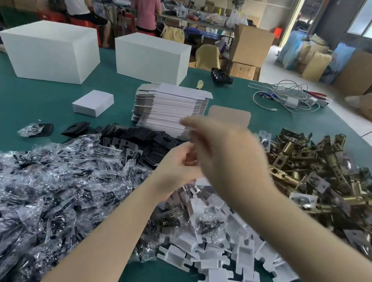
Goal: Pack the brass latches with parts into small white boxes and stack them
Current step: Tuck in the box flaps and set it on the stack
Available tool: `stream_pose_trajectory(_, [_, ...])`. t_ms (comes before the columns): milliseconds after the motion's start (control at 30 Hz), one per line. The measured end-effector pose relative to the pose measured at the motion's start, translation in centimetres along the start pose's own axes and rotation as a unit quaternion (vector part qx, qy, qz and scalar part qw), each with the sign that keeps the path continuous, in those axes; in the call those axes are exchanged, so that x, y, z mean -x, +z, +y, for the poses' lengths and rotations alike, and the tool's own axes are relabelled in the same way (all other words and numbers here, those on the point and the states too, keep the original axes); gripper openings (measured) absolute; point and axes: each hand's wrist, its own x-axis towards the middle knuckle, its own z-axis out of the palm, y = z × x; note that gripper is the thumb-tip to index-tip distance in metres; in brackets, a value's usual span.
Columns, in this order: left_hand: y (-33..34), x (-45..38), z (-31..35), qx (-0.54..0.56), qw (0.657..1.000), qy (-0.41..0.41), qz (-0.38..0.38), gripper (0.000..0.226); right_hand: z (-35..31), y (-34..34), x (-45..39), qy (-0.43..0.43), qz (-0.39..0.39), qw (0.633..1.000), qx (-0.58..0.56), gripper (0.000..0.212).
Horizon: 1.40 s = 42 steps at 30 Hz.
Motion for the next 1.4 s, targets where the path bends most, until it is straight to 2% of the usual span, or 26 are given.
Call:
stream_pose_trajectory(33, [-0.5,0.6,0.1,-0.082,0.996,-0.047,0.002,0.033,-1.2,1.5,-0.2,-0.019,-0.023,0.999,0.011,0.047])
stream_pose_trajectory(67, [-0.6,0.9,0.8,-0.132,0.983,-0.13,-0.01,0.03,-2.5,3.2,-0.4,-0.029,-0.059,0.998,0.023,0.056])
stream_pose_trajectory(100, [-0.3,0.4,0.6,-0.183,0.962,-0.198,0.049,0.035,-3.7,5.1,-0.5,-0.033,-0.094,0.994,0.034,0.058])
stream_pose_trajectory(133, [-0.4,1.0,1.0,-0.205,0.958,-0.201,-0.008,0.032,-4.9,6.9,-0.7,-0.039,-0.126,0.99,0.043,0.051])
stream_pose_trajectory(167, [0.1,-0.2,0.8,-0.178,0.978,-0.101,0.027,0.03,-5.9,8.5,-1.0,-0.047,-0.158,0.985,0.043,0.038])
stream_pose_trajectory(200, [0.2,-1.2,0.7,-0.075,0.993,-0.076,0.042,0.036,-6.7,9.9,-1.2,-0.053,-0.192,0.979,0.035,0.026])
stream_pose_trajectory(233, [-0.3,-1.3,0.8,0.009,0.998,-0.064,0.022,0.042,-7.4,11.2,-1.5,-0.057,-0.225,0.972,0.025,0.019])
stream_pose_trajectory(333, [0.0,-1.3,0.8,0.025,1.0,-0.003,-0.011,0.041,-8.9,13.2,-2.7,-0.069,-0.273,0.959,0.012,0.029])
stream_pose_trajectory(433, [-0.1,-1.3,0.6,0.036,0.999,0.003,-0.018,0.037,-9.4,13.9,-3.2,-0.082,-0.261,0.961,0.025,0.033])
stream_pose_trajectory(600, [0.1,-1.0,0.5,0.048,0.999,0.015,-0.005,0.041,-9.1,14.1,-2.8,-0.081,-0.196,0.976,0.044,0.002])
stream_pose_trajectory(667, [-0.1,-1.1,0.3,0.054,0.998,0.008,-0.006,0.042,-9.0,14.2,-2.9,-0.066,-0.175,0.981,0.047,0.01])
stream_pose_trajectory(733, [-0.1,-1.0,0.4,0.061,0.998,0.004,-0.004,0.041,-8.7,14.2,-3.0,-0.042,-0.178,0.983,0.015,0.005])
stream_pose_trajectory(867, [0.1,-1.0,0.2,0.062,0.998,0.002,0.004,0.039,-8.5,14.6,-2.9,-0.041,-0.23,0.972,0.017,0.024])
stream_pose_trajectory(1033, [0.0,-1.1,-0.3,0.076,0.997,-0.006,0.012,0.04,-8.5,14.7,-3.1,-0.021,-0.211,0.977,-0.021,0.018])
stream_pose_trajectory(1233, [0.0,-1.3,-0.5,0.092,0.996,-0.008,0.005,0.039,-8.1,14.1,-3.2,-0.008,-0.179,0.973,-0.144,0.012])
stream_pose_trajectory(1400, [-0.1,-1.4,-0.9,0.102,0.995,-0.012,0.007,0.04,-8.1,13.2,-3.1,0.132,-0.13,0.925,-0.332,0.016])
